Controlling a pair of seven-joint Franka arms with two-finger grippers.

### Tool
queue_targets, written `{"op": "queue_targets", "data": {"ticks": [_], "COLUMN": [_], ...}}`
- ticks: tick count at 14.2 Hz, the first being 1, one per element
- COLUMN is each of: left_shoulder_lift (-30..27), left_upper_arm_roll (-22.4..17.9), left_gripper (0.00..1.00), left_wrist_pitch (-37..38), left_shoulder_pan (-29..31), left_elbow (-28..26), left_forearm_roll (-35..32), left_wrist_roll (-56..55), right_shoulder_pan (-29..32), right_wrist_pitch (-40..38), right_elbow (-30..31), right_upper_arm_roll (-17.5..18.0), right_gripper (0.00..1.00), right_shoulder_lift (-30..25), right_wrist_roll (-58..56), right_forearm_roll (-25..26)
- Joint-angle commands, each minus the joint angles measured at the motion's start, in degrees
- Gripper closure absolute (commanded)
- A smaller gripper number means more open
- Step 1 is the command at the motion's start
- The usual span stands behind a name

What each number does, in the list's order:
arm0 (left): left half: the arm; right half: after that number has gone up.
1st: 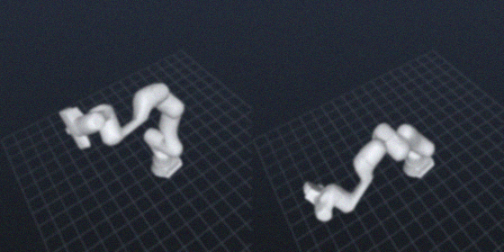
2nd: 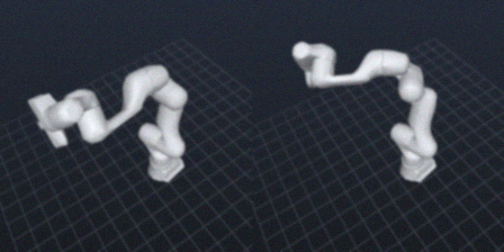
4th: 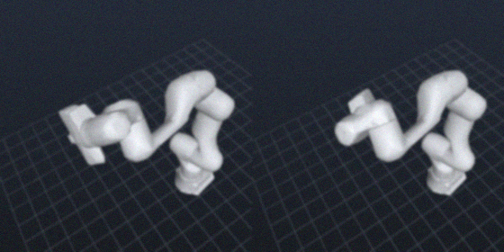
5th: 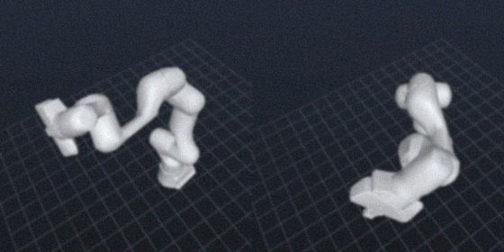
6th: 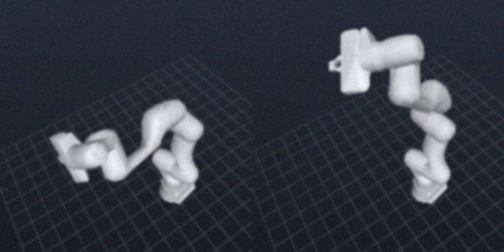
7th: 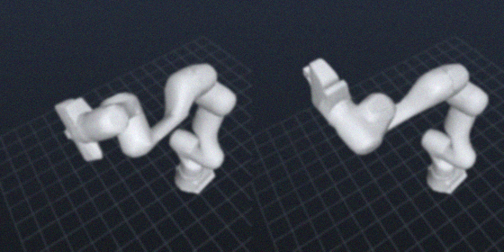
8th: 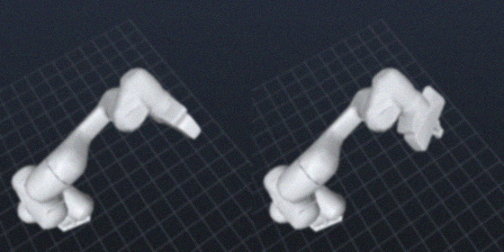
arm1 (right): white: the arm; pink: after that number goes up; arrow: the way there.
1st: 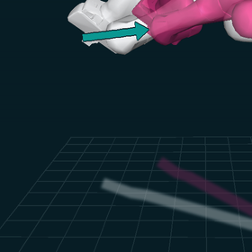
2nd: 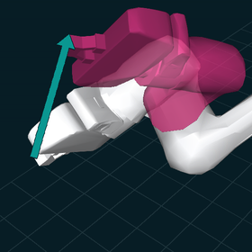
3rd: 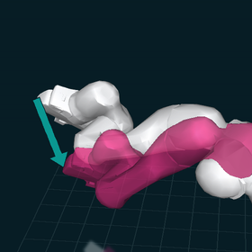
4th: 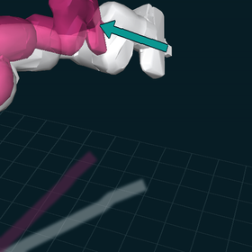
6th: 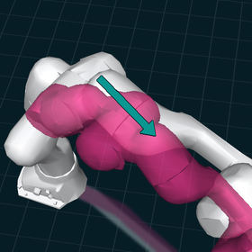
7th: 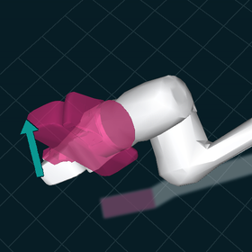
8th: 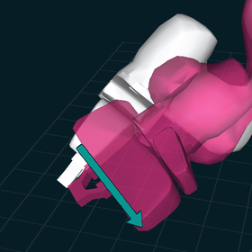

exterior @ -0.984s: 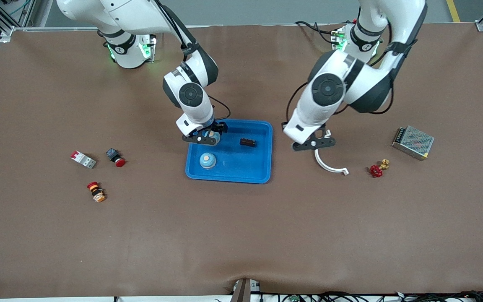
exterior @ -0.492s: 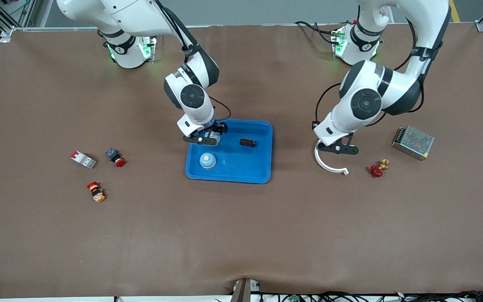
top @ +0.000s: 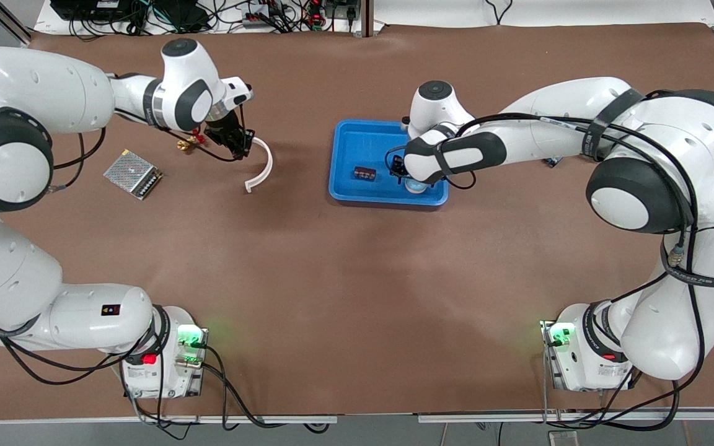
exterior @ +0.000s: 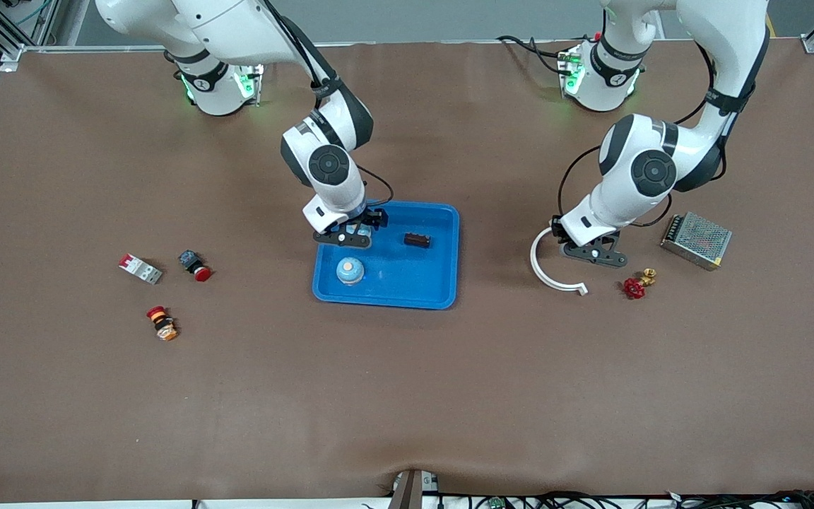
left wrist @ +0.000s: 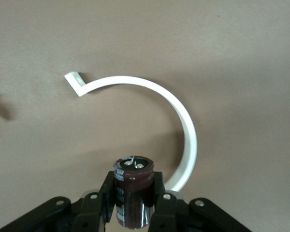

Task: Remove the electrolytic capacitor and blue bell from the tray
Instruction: 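Carry the brown capacitor beside the white arc and release with the left gripper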

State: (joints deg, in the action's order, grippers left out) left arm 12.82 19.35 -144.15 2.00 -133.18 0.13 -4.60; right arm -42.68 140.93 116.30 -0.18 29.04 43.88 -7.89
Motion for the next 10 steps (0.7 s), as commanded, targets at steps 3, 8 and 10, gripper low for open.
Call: {"op": "queue_targets", "data": {"ticks": [3, 8, 10], "left_shoulder_lift": [1.67, 5.88, 7.73], "left_upper_arm_roll": [0.34, 0.34, 0.43], "left_gripper": [1.00, 1.00, 1.00], "left_wrist_pitch": [-6.84, -14.04, -18.87], "left_shoulder_pan": [3.53, 4.94, 4.68], "left_elbow": [-0.94, -1.47, -2.86], "left_forearm_roll": [0.13, 0.14, 0.14], "left_wrist_roll": [-0.57, -15.65, -24.63], "right_shoulder_pan": [-1.17, -1.00, -0.56], "right_wrist_pitch": [-0.48, -0.48, -0.22], "right_elbow": [-1.07, -0.98, -0.90], "right_upper_arm_roll": [-0.79, -0.87, -0.87], "right_gripper": [0.00, 0.00, 0.00], "right_shoulder_lift": [0.93, 0.93, 0.93], "right_wrist_roll": [0.68, 0.68, 0.59], "right_forearm_roll": [-0.02, 0.07, -0.02]}}
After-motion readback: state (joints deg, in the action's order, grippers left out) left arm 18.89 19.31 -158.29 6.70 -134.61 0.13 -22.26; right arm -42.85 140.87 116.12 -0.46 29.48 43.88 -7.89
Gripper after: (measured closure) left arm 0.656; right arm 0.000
